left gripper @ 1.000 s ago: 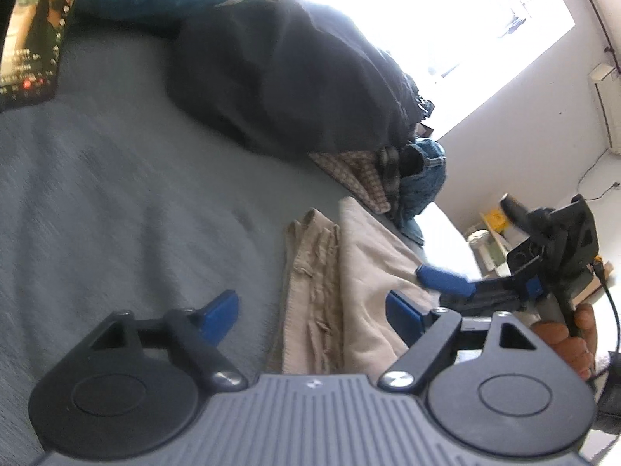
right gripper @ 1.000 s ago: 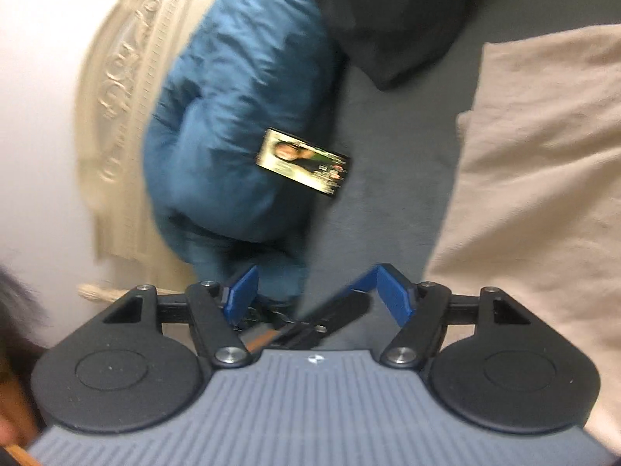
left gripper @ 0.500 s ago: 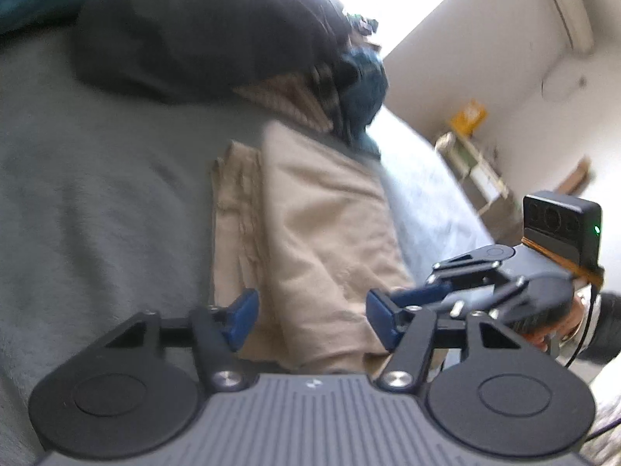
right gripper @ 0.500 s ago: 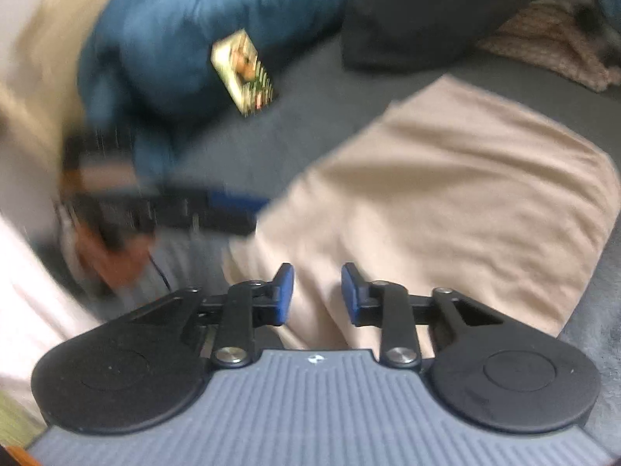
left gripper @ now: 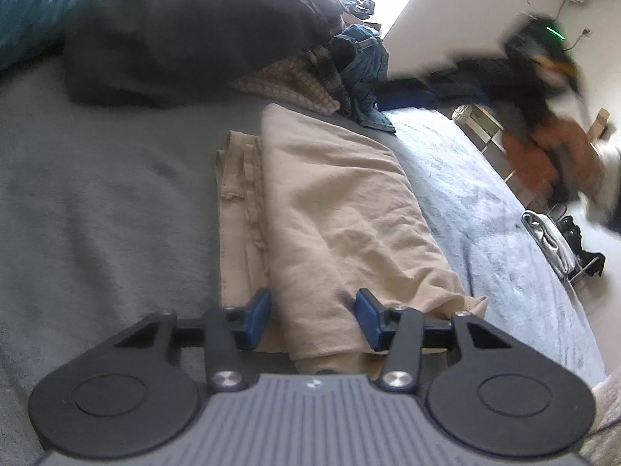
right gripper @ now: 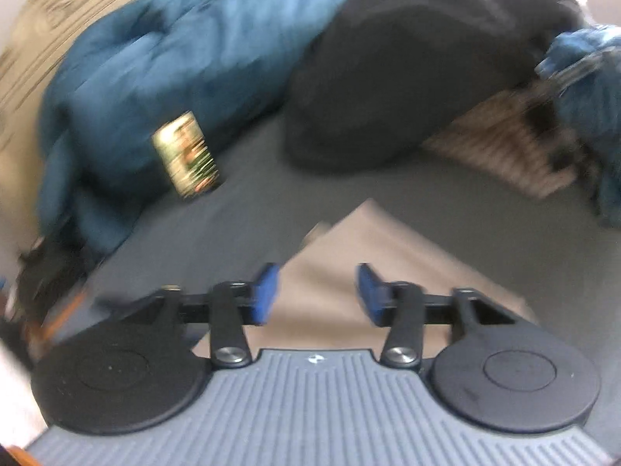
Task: Fold clothes
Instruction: 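Grasp the folded trouser edge with the left tool while the right tool releases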
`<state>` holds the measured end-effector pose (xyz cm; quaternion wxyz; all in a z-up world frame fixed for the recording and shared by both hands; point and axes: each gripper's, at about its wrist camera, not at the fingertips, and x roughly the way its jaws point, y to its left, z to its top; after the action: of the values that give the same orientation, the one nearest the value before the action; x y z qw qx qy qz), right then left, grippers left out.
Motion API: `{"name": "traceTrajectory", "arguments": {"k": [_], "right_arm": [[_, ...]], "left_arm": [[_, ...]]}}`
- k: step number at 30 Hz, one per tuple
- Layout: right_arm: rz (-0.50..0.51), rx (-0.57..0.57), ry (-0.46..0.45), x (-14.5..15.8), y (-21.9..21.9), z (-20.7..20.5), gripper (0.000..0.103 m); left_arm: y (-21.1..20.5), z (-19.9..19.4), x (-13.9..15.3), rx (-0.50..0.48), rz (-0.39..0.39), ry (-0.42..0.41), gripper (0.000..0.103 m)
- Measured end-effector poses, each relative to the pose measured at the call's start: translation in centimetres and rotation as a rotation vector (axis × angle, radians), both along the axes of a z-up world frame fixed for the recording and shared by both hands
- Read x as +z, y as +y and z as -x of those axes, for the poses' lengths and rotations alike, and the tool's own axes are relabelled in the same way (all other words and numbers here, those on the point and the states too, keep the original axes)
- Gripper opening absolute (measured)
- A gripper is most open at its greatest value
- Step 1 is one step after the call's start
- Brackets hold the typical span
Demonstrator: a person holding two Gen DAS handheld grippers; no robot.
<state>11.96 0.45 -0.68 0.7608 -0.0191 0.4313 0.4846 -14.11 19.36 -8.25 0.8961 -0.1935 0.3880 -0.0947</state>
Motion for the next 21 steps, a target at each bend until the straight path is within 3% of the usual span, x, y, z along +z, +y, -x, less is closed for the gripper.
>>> {"name": "traceTrajectory", "arguments": {"k": [6, 8, 12, 14, 15, 18, 21], "right_arm": [[0.121, -0.032, 0.119, -4.0, 5.2, -8.0, 0.069], [0.151, -0.044, 0.213, -6.2, 6.1, -9.8, 0.078], [0.144, -0.081, 0.396, -9.2, 5.9, -10.4, 0.077], [0.102, -0.047, 0.396, -9.0, 5.3, -9.5, 0.064], [0.089, -0.033, 0.385, -8.8, 5.0, -9.0, 0.049], [0.069, -0.017, 0.298, -7.5, 4.7, -7.8, 0.02], [0.049, 0.003, 0.197, -5.8, 4.6, -6.6, 0.014]], "left_arm": [[0.1, 0.3, -0.3, 0.009, 0.011, -0.021, 0.034], [0.2, 0.1, -0.5, 0.016, 0.019, -0.027, 0.033], [0.5, 0.2, -0.9, 0.034, 0.039, -0.035, 0.029], [0.5, 0.3, -1.0, 0.044, 0.046, -0.041, 0.028], [0.5, 0.3, -1.0, 0.052, 0.048, -0.046, 0.025], [0.6, 0.7, -0.8, 0.074, 0.067, -0.067, 0.018], [0.9, 1.3, -0.5, 0.096, 0.097, -0.095, 0.012]]}}
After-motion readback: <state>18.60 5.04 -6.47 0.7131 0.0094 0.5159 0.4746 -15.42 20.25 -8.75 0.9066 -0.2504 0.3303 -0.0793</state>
